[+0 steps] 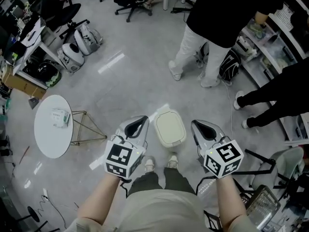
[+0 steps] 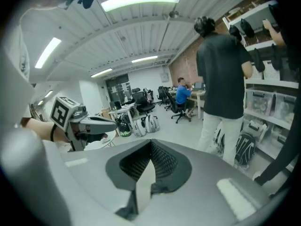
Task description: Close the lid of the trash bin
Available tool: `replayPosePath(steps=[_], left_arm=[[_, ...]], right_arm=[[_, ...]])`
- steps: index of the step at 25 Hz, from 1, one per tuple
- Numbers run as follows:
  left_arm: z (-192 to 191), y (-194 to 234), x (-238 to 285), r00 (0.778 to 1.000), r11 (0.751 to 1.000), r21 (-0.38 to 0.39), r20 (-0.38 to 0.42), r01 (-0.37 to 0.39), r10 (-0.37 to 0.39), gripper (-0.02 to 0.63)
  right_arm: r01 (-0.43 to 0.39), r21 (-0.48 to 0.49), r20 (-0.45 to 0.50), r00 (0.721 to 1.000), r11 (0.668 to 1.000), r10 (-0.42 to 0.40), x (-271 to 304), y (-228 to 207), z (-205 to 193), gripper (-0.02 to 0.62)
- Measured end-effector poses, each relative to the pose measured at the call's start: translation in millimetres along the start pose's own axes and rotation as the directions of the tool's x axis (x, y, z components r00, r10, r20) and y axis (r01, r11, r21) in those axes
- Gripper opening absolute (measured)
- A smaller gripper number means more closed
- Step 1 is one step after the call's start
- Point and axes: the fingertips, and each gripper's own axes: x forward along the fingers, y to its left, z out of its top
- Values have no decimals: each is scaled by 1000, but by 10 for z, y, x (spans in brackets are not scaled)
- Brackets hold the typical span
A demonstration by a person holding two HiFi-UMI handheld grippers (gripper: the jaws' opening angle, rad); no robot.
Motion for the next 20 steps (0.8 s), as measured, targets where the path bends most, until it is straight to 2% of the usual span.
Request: replayPosePath(steps=[6, 12, 16, 20], left_arm=[[765, -251, -520, 989, 995, 104, 148, 10, -26, 3], [1297, -535, -972, 965, 982, 187, 257, 4, -53, 3], [1402, -558, -1180, 959, 973, 227, 282, -24, -42, 3], [1339, -521, -1205, 964, 984, 180, 263, -12, -36, 3]], right_arm=[[47, -114, 140, 990, 992, -31, -531, 378, 674, 3], [84, -131, 294, 955, 988, -42, -1014, 642, 1175, 3], [83, -134, 345, 938, 988, -32, -1224, 777, 1361, 3], [77, -137, 371, 928, 988, -20, -1325, 900, 1497, 3]])
